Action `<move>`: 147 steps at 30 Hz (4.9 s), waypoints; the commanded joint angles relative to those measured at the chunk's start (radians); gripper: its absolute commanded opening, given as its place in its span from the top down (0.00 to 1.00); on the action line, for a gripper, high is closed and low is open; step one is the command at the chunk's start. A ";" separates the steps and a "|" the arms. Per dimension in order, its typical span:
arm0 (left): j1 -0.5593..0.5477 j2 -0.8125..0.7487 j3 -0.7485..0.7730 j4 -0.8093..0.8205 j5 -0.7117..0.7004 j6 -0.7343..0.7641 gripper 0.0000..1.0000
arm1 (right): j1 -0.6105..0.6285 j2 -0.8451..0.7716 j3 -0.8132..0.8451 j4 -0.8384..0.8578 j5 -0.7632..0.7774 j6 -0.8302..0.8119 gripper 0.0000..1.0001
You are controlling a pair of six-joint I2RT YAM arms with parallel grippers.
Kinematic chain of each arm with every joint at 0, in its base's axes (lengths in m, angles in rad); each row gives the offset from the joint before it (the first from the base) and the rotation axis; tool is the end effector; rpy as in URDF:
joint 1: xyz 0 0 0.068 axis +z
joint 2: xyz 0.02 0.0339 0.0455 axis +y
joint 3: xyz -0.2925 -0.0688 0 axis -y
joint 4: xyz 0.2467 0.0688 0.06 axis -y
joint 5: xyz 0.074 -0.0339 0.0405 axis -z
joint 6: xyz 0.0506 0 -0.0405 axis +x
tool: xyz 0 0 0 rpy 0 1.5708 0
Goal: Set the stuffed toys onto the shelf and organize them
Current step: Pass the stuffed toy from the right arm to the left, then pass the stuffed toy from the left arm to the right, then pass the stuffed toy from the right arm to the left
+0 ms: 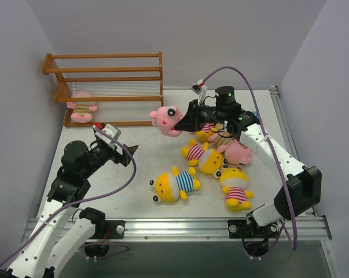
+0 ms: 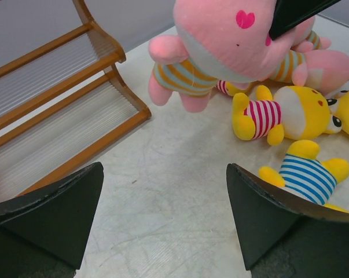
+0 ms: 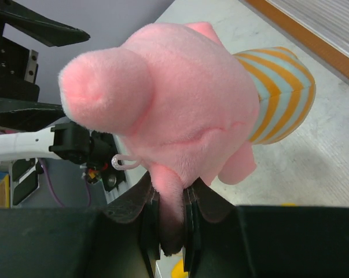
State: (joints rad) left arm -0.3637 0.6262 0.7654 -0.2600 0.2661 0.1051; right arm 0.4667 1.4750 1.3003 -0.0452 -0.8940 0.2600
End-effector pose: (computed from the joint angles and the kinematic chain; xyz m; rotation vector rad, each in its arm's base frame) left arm 0.1270 -0.0626 0.3638 0.5884 1.6000 -0.4181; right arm 0.2935 0.1921 0.3978 -0.8609 1.6947 1.3003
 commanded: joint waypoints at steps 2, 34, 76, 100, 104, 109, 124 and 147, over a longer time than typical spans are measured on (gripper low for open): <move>-0.011 0.018 -0.002 0.094 0.120 -0.001 0.05 | 0.019 -0.028 0.008 0.070 -0.114 0.015 1.00; -0.011 0.161 0.017 0.208 0.314 -0.211 0.57 | 0.242 0.073 0.080 0.004 -0.034 -0.110 0.97; -0.014 0.244 0.052 0.294 0.137 -1.035 0.97 | 0.288 -0.121 -0.305 0.630 0.248 -0.015 0.38; -0.014 0.009 0.077 -0.042 -0.116 -0.507 0.06 | 0.201 -0.038 -0.191 0.531 0.282 0.439 1.00; -0.017 -0.039 0.008 -0.044 -0.091 -0.507 0.05 | 0.185 -0.016 -0.206 0.605 0.260 0.551 1.00; -0.023 -0.078 -0.054 -0.038 -0.093 -0.513 0.04 | 0.184 0.013 -0.207 0.671 0.233 0.631 1.00; -0.058 -0.040 -0.152 0.053 -0.171 -0.587 0.12 | 0.184 0.037 -0.234 0.749 0.213 0.708 1.00; -0.078 0.017 -0.221 0.245 -0.176 -0.714 0.94 | 0.187 0.082 -0.259 0.814 0.196 0.728 1.00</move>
State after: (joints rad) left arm -0.4385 0.6491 0.5510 -0.0765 0.1047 -0.6010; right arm 0.6495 1.5524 1.0515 0.6922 -0.6632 0.9840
